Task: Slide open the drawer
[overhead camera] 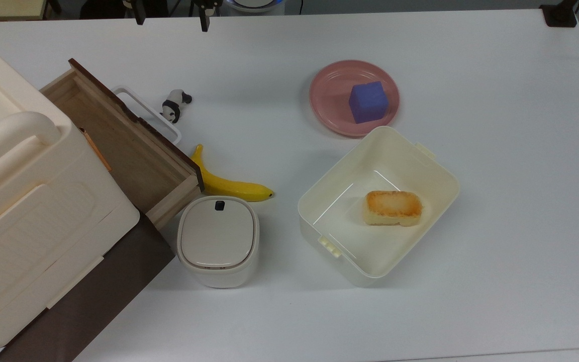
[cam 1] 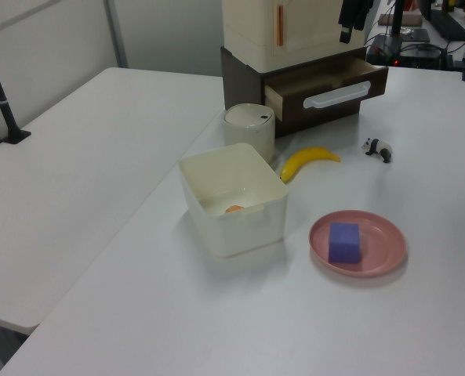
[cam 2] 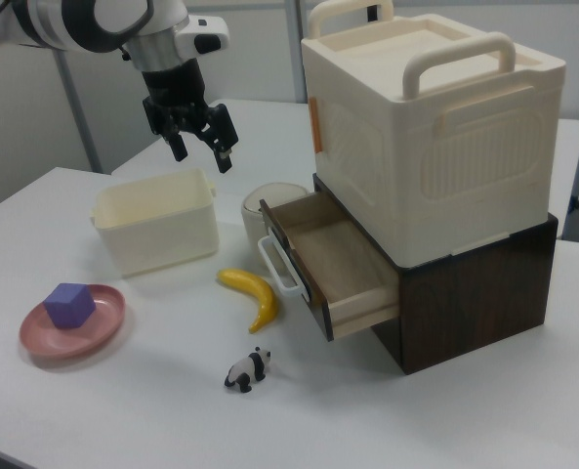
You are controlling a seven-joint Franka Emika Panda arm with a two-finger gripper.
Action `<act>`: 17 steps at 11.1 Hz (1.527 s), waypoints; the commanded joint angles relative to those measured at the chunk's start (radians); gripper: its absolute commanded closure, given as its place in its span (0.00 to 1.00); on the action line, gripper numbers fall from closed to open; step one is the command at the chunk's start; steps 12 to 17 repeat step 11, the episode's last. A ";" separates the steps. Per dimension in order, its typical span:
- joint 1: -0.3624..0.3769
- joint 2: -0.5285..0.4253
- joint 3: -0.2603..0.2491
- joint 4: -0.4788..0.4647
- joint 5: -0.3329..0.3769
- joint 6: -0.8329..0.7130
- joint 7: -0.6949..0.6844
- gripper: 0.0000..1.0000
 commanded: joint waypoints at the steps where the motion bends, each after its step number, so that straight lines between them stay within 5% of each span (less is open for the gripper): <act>1: -0.005 -0.008 0.004 -0.014 0.017 -0.003 -0.012 0.00; 4: 0.006 -0.007 0.004 -0.009 0.008 -0.005 0.197 0.00; 17: -0.008 -0.007 0.000 0.011 0.019 -0.045 0.145 0.00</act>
